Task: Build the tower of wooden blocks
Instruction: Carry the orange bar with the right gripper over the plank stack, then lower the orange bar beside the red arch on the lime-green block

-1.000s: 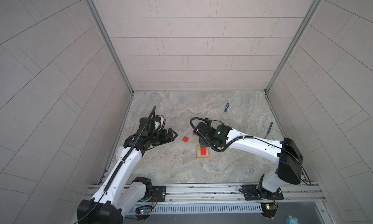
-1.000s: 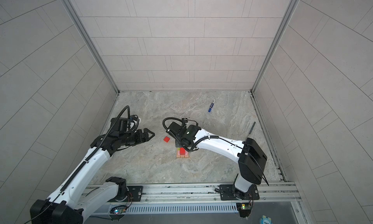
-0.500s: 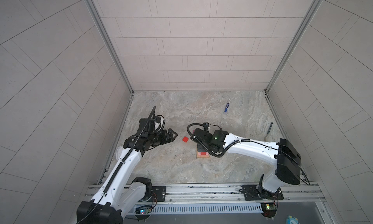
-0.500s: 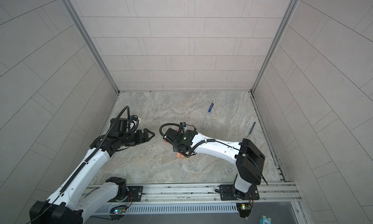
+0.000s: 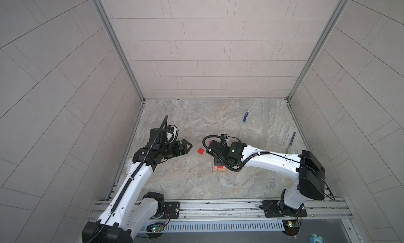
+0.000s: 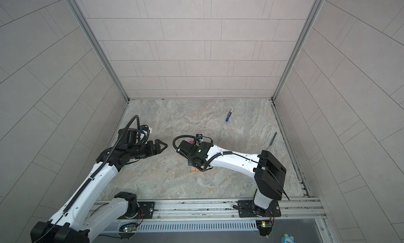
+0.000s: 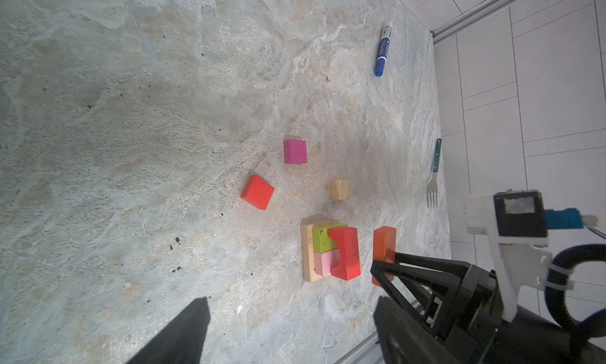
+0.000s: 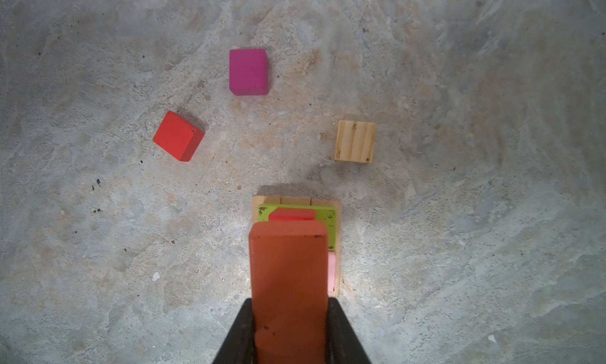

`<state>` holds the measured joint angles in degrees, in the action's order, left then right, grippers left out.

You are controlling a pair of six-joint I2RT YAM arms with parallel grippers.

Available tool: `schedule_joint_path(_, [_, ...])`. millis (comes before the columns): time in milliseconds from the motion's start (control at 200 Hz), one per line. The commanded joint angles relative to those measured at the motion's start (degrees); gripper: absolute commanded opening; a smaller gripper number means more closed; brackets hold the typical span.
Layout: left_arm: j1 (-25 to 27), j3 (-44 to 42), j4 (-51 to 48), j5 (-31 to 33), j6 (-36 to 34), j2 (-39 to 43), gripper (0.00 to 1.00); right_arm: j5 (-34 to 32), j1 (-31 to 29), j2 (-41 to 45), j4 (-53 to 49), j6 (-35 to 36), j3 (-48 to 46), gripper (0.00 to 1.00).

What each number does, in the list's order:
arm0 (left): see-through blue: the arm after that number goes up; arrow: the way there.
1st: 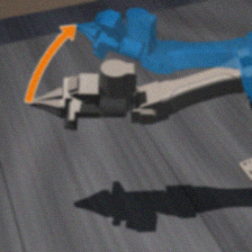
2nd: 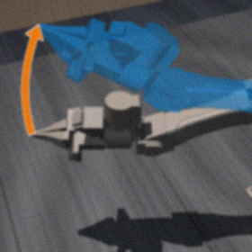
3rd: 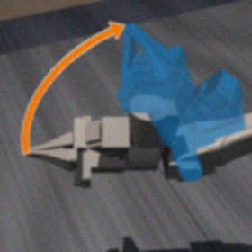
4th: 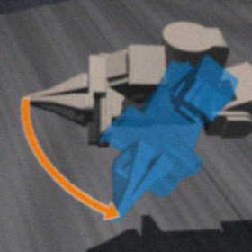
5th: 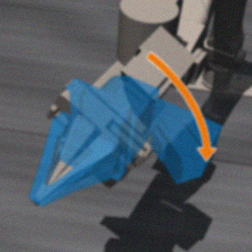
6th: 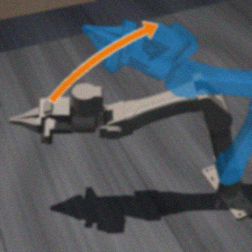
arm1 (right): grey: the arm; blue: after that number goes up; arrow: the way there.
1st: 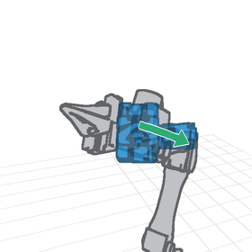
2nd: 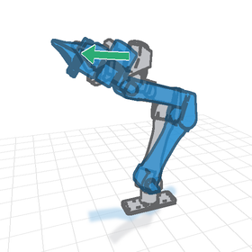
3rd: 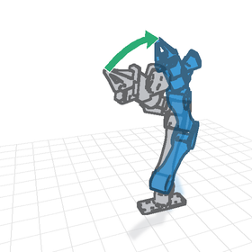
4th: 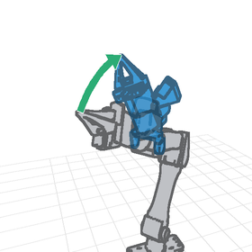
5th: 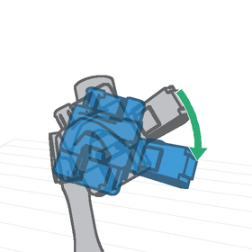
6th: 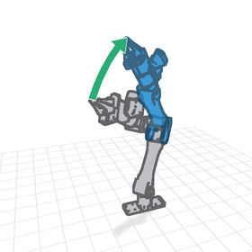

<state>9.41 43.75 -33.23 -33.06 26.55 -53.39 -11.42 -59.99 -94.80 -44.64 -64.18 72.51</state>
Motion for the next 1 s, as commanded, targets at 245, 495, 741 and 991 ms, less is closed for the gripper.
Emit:
schedule_joint_path(245, [0.20, -0.77, 0.21, -0.07, 0.04, 1.02, 0.86, -0.50, -0.70, -2.94, -1.55, -2.04, -0.18, 0.19])
schedule_joint_path(495, [0.28, -0.78, 0.24, -0.15, -0.05, 0.90, 0.86, 0.25, -0.71, -3.67, -1.13, -1.51, 0.26, 0.22])
schedule_joint_path(741, [0.28, -0.80, 0.26, -0.07, 0.10, 0.82, 0.86, 0.43, -0.84, -3.51, -0.97, -1.62, 0.18, 0.23])
schedule_joint_path(991, [0.28, -0.78, 0.27, -0.07, 0.13, 0.77, 0.86, 0.66, -0.83, -3.74, -1.02, -1.26, 0.35, 0.24])
